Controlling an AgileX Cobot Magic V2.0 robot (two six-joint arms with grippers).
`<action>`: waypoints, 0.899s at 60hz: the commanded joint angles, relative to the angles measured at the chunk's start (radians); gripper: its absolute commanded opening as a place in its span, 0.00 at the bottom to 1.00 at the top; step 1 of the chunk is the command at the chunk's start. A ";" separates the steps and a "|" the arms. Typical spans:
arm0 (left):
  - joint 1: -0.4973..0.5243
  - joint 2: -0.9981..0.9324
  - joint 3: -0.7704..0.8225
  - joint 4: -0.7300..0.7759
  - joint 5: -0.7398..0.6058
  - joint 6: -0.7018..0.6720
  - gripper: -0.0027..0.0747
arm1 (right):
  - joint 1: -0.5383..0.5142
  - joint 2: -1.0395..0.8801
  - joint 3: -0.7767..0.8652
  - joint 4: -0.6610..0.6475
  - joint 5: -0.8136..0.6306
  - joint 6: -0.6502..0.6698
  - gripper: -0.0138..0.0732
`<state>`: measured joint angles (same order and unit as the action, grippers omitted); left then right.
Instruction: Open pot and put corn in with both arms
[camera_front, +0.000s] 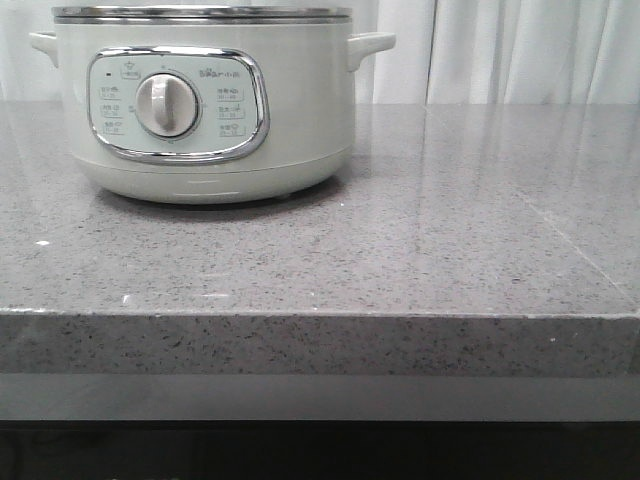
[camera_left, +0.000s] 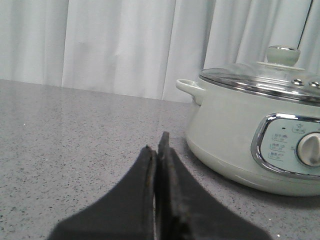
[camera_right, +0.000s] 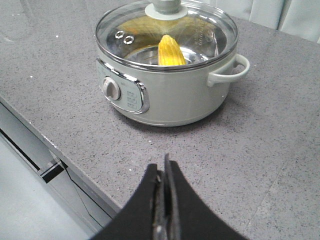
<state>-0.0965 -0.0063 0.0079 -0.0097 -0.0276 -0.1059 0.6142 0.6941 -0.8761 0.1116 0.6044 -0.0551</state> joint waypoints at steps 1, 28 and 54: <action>0.001 -0.017 0.011 -0.006 -0.082 0.000 0.01 | -0.011 -0.018 -0.008 0.005 -0.073 -0.005 0.08; 0.001 -0.017 0.011 -0.006 -0.082 0.000 0.01 | -0.473 -0.446 0.483 0.005 -0.428 -0.007 0.08; 0.001 -0.017 0.011 -0.006 -0.082 0.000 0.01 | -0.535 -0.728 0.897 0.007 -0.566 -0.006 0.08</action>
<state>-0.0965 -0.0063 0.0079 -0.0097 -0.0276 -0.1059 0.0788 -0.0060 0.0057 0.1162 0.1739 -0.0551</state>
